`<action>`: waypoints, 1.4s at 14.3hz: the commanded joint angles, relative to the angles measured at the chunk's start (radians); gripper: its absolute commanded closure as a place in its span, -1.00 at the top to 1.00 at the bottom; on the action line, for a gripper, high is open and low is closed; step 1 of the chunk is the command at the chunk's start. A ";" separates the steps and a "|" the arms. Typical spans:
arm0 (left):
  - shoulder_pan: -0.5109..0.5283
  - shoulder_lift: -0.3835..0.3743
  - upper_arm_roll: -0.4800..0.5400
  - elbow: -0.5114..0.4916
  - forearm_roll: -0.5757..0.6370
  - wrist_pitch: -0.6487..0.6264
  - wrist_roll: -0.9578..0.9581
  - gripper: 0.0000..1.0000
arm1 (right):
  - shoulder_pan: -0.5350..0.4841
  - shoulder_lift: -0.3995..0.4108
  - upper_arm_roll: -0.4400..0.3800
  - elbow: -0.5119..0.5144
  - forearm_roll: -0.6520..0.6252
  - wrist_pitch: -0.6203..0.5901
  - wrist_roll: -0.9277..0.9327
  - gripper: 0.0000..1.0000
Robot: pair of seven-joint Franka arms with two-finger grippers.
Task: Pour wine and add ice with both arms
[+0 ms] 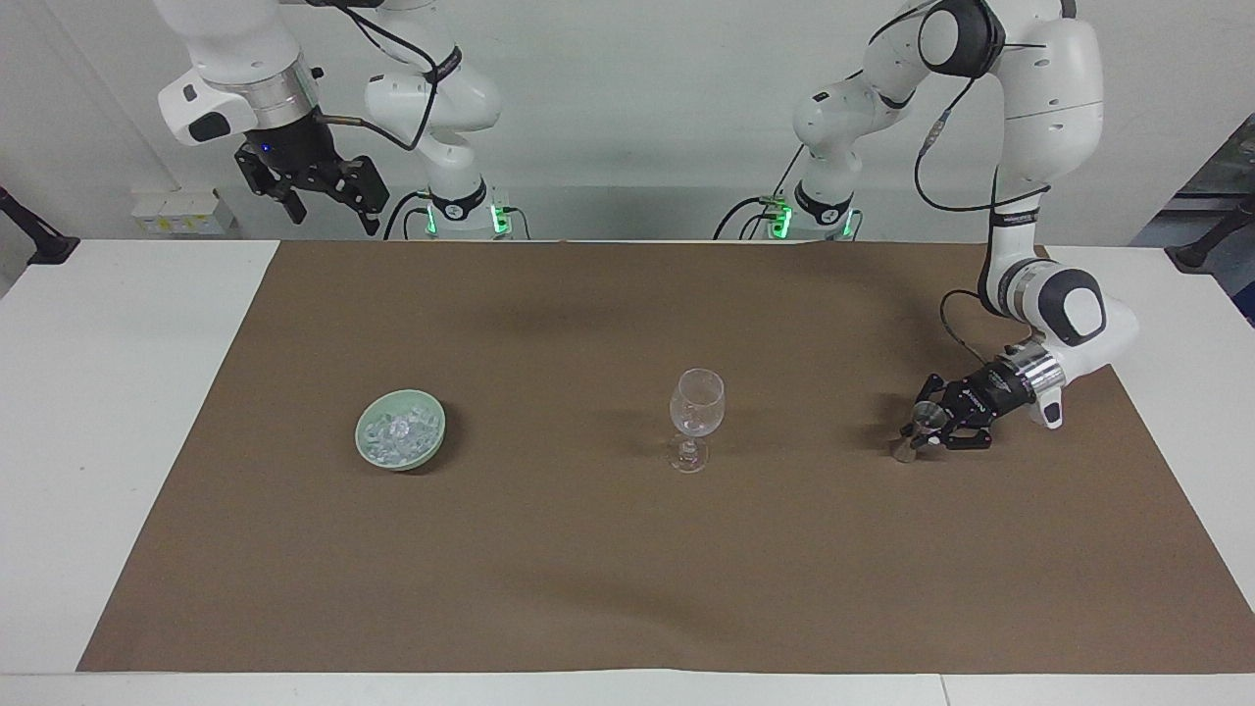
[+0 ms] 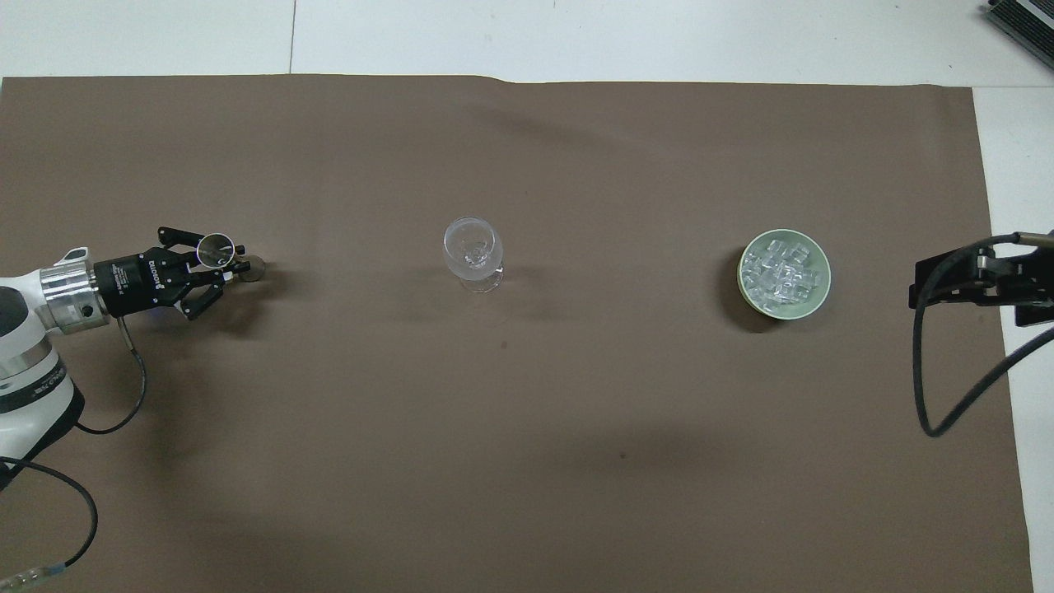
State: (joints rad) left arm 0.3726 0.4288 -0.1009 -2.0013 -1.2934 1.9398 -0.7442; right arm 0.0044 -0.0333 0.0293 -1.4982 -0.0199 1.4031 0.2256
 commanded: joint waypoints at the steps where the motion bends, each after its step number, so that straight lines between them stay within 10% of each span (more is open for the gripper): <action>1: -0.006 -0.035 0.004 -0.036 -0.010 0.018 -0.032 -1.00 | -0.020 -0.010 0.006 -0.005 0.020 0.001 -0.031 1.00; 20: -0.043 -0.119 -0.002 0.027 0.066 -0.102 -0.257 -1.00 | -0.020 -0.010 0.006 -0.005 0.020 0.001 -0.031 1.00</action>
State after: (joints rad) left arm 0.3599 0.3498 -0.1104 -1.9782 -1.2540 1.8534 -0.9178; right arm 0.0044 -0.0333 0.0293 -1.4982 -0.0199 1.4031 0.2256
